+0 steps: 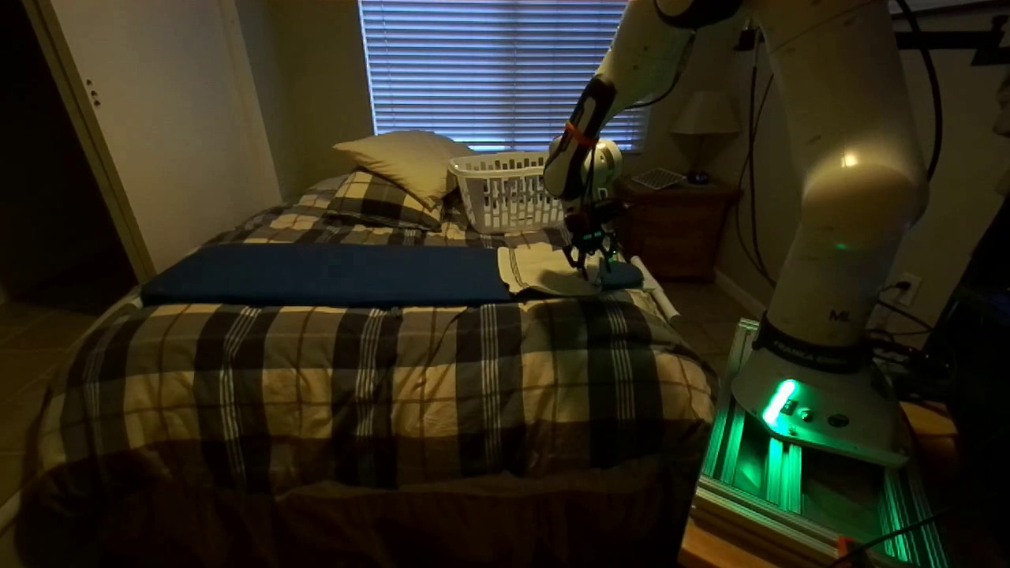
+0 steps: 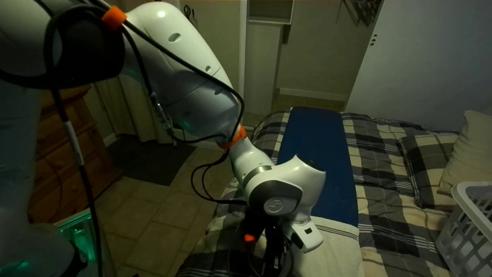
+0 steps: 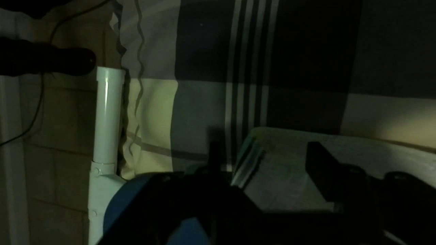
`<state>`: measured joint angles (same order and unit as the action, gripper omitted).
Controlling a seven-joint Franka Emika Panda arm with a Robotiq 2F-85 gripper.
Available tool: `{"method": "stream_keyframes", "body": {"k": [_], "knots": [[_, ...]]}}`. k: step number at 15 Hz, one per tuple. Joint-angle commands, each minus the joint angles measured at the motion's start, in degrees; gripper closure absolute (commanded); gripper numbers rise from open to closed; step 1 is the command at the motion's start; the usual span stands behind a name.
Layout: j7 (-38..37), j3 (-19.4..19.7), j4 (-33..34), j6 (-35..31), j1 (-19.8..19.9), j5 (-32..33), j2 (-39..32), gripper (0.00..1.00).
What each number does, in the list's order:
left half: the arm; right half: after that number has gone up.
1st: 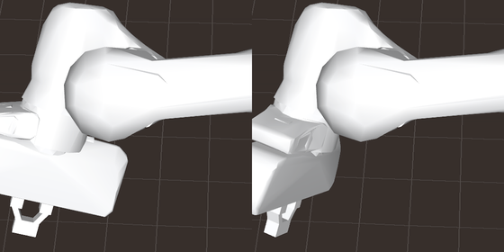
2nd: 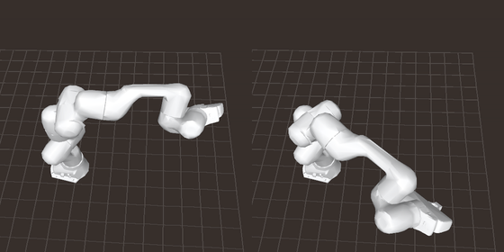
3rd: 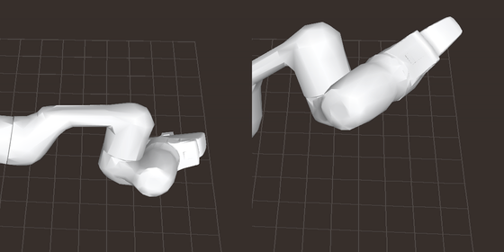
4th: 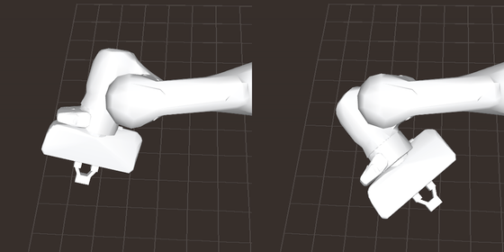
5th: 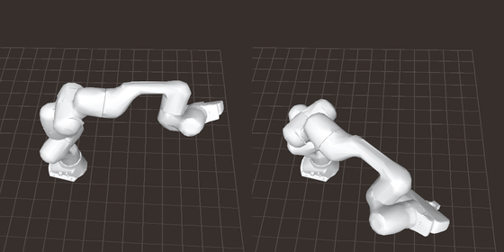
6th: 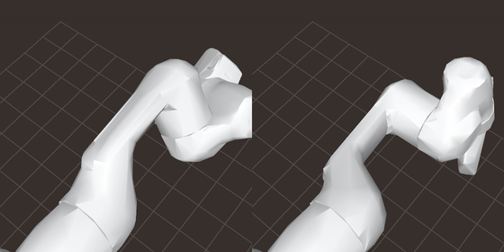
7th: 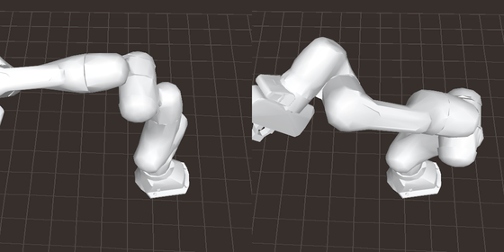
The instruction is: Unfold the towel on the bed
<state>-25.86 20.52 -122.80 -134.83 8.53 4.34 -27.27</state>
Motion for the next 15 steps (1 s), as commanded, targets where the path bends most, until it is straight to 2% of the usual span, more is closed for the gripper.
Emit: {"method": "stream_keyframes", "body": {"k": [1,2,8,9,10,12,15], "knots": [[6.77,-2.47,-1.64,-3.79,2.55,-1.69,1.89,0.03],[8.20,-2.92,-1.55,-4.35,2.95,-1.84,1.53,0.00],[14.52,-4.72,-2.08,-10.82,4.47,-1.75,-0.65,0.00],[15.27,-4.77,-2.24,-11.75,4.54,-1.63,-1.02,0.06],[15.97,-4.71,-2.40,-13.08,4.53,-1.39,-1.56,0.28],[17.18,-4.66,-2.41,-15.19,4.62,-1.29,-2.63,0.31],[18.66,-4.45,-2.30,-17.31,4.64,-0.96,-4.02,0.55]]}}
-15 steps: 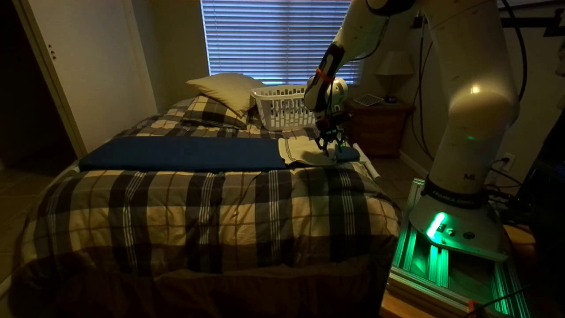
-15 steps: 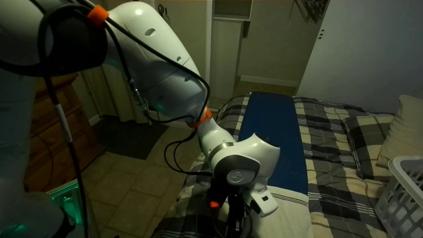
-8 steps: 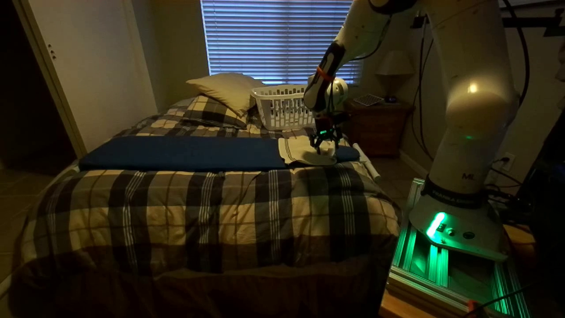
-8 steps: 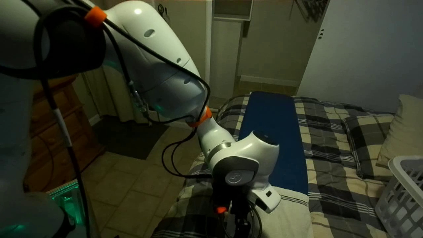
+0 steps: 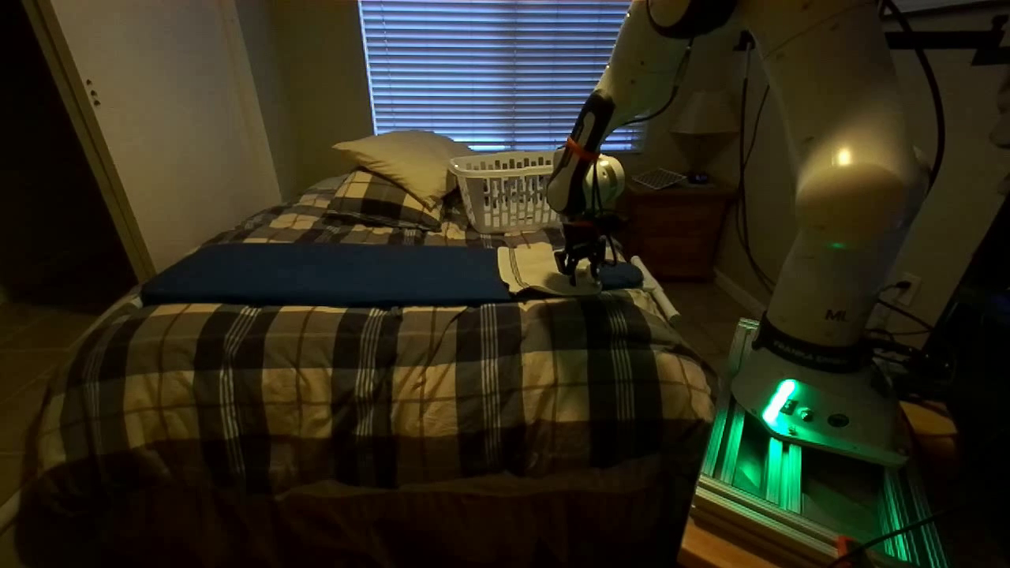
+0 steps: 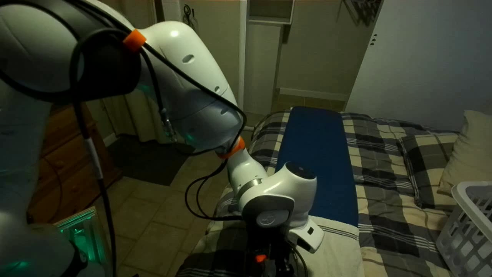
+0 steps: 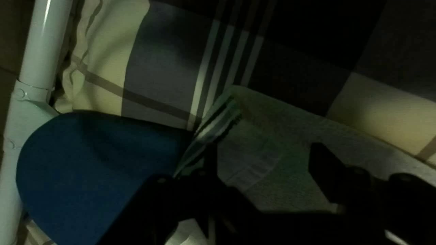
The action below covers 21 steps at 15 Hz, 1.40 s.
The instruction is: Unfold the towel on the bed
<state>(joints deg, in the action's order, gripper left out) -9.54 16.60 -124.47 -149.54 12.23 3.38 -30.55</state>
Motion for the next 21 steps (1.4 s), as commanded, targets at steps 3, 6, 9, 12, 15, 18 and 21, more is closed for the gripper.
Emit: {"method": "stream_keyframes", "body": {"k": [3,6,9,12,15,18,21], "knots": [[3.02,0.30,-0.90,-2.64,0.39,0.89,-0.88,0.75],[3.08,1.27,-1.33,-2.56,-0.20,1.84,0.09,0.94],[2.11,3.15,-1.92,-2.95,-1.30,3.61,1.38,0.98],[-1.27,6.47,-1.87,-1.11,-3.55,6.29,1.79,0.94],[-6.58,10.07,-1.72,1.02,-6.11,9.00,0.38,0.94],[-11.55,12.06,-1.45,3.27,-7.70,10.55,-0.30,0.94],[-14.27,12.20,-1.29,5.19,-8.11,10.37,0.15,0.63]]}}
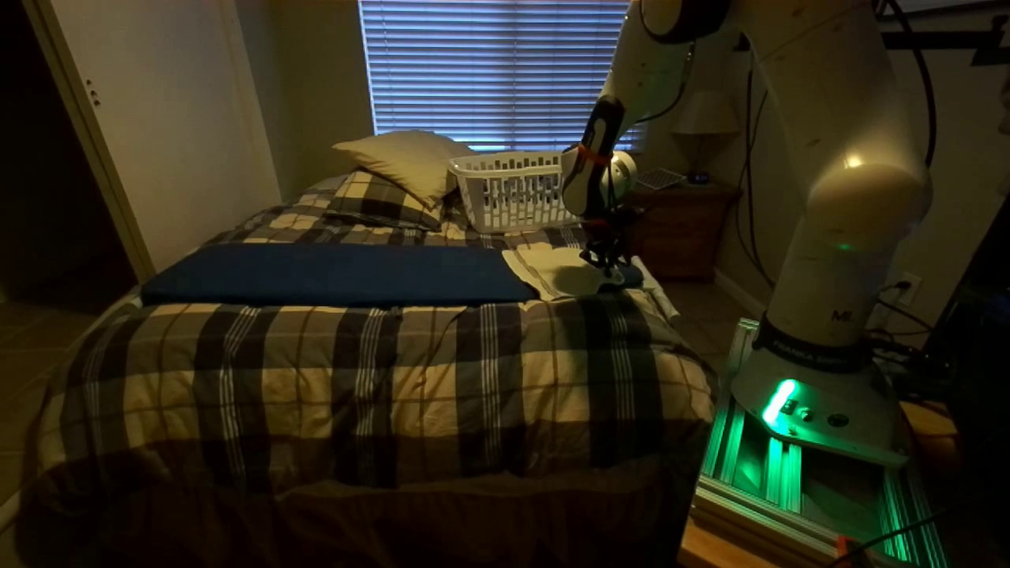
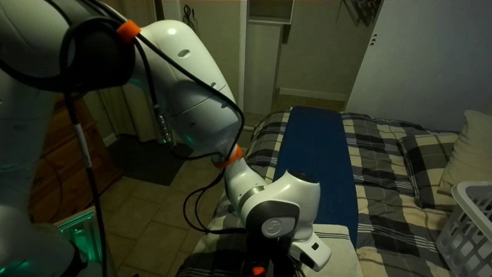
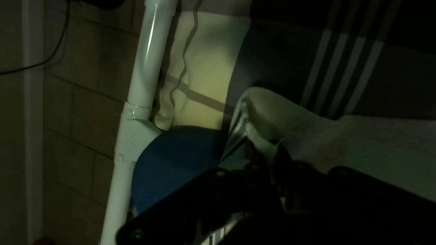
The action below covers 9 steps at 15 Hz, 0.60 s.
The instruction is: Unfold the towel on the bed
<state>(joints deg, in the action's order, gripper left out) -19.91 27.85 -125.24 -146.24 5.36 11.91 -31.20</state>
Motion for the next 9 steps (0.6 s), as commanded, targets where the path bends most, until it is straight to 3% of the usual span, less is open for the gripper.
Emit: {"method": "stream_keyframes", "body": {"k": [1,3,4,5,7,9], "knots": [[-4.37,0.88,-0.56,2.22,-1.28,1.83,0.98,0.55],[-5.27,0.81,-0.56,2.44,-1.36,1.84,1.08,0.41],[-5.50,0.71,-0.50,2.57,-1.31,1.74,1.10,0.39],[-5.86,0.79,-0.58,2.33,-1.39,1.85,1.15,0.78],[-6.07,0.79,-0.67,2.00,-1.37,1.87,1.51,0.74],[-6.20,0.73,-0.60,2.33,-1.34,1.77,2.00,0.89]]}}
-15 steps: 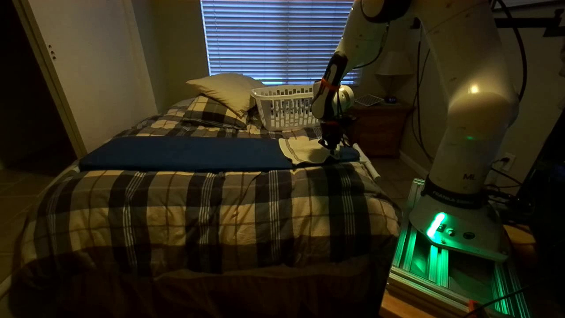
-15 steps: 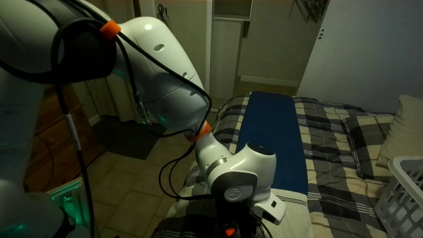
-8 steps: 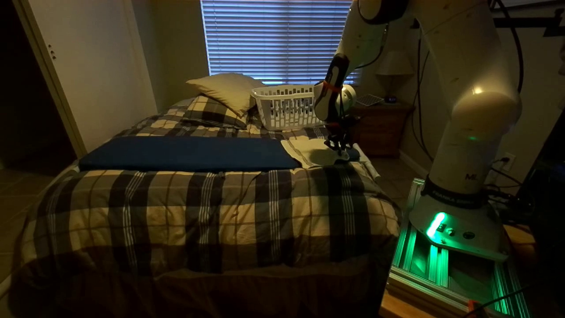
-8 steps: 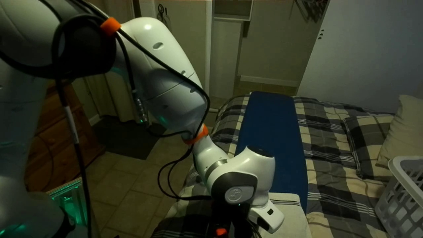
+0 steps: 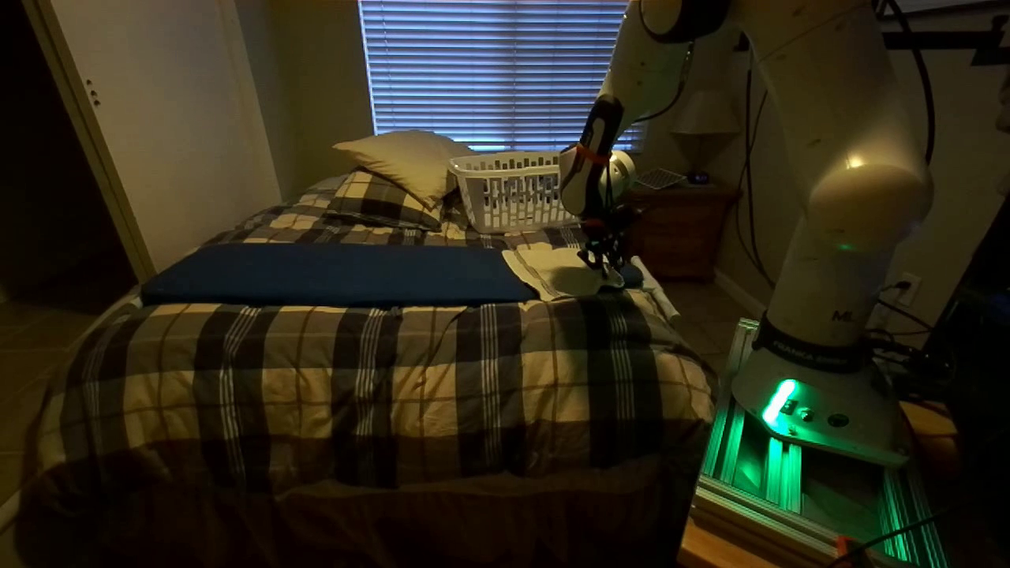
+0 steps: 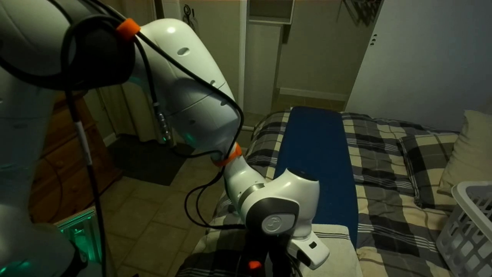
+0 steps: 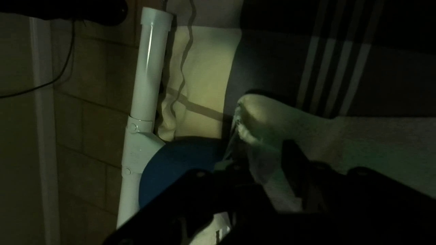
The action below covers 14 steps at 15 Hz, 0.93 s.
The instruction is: Unfold the towel on the bed
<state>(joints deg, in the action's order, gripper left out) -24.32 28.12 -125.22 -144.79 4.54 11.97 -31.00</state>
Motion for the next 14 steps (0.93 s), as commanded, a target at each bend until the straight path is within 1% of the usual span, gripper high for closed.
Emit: {"method": "stream_keyframes", "body": {"k": [1,3,4,5,6,7,9,10,12,14], "knots": [[-1.81,0.48,-0.63,0.84,-0.52,1.81,1.95,0.95],[-1.82,0.38,-0.58,0.84,-0.40,1.76,2.31,0.98],[-1.81,0.28,-0.51,0.90,-0.32,1.63,2.44,0.66],[-1.82,0.27,-0.47,0.95,-0.29,1.65,2.55,0.69],[-1.80,0.23,-0.47,0.88,-0.23,1.62,2.72,0.95],[-1.81,0.34,-0.52,0.69,-0.28,1.84,2.90,0.95],[-1.93,0.63,-0.54,1.12,-0.48,2.29,3.32,1.00],[-2.01,0.87,-0.55,1.89,-0.67,2.65,3.61,0.97],[-2.49,1.56,-0.38,2.68,-1.11,4.20,3.48,0.98],[-3.85,2.47,0.30,4.98,-1.72,6.19,2.74,0.98]]}}
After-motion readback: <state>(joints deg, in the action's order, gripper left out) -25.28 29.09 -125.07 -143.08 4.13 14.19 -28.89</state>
